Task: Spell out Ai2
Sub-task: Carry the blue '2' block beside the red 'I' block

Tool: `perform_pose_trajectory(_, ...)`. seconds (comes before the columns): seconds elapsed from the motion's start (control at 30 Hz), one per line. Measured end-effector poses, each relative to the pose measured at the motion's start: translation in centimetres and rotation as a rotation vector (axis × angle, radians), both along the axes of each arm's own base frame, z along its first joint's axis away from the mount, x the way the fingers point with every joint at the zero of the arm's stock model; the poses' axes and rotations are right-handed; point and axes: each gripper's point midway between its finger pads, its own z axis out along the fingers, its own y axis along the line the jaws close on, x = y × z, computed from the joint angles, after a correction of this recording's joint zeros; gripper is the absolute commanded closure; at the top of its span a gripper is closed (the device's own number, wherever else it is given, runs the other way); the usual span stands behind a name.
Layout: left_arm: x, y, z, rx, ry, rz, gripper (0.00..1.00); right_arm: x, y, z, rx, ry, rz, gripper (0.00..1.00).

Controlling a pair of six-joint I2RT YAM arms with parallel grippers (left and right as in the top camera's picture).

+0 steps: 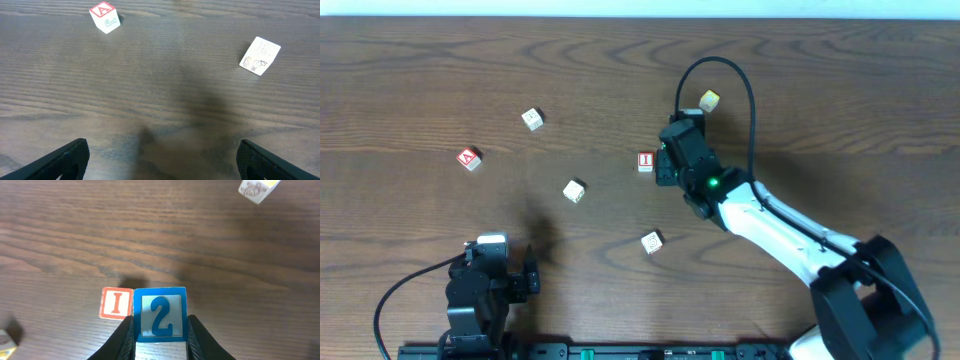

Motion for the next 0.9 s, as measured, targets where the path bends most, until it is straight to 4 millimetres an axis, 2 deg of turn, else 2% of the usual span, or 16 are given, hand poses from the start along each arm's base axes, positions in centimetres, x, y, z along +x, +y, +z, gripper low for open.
perform_pose_trajectory(0.4,0.0,0.0,0.0,0.0,0.0,0.0,0.05,0.5,0.3,-4.2,-0.032,0.044,-0.001,0.99)
perform_pose_trajectory(0.67,0.0,0.0,0.0,0.0,0.0,0.0,0.05,0.8,1.5,-3.8,-0.01,0.01,0.017,0.99)
perform_pose_trajectory(0.9,0.0,0.0,0.0,0.0,0.0,0.0,0.04,0.7,1.5,-4.2,-0.016,0.016,0.018,0.99)
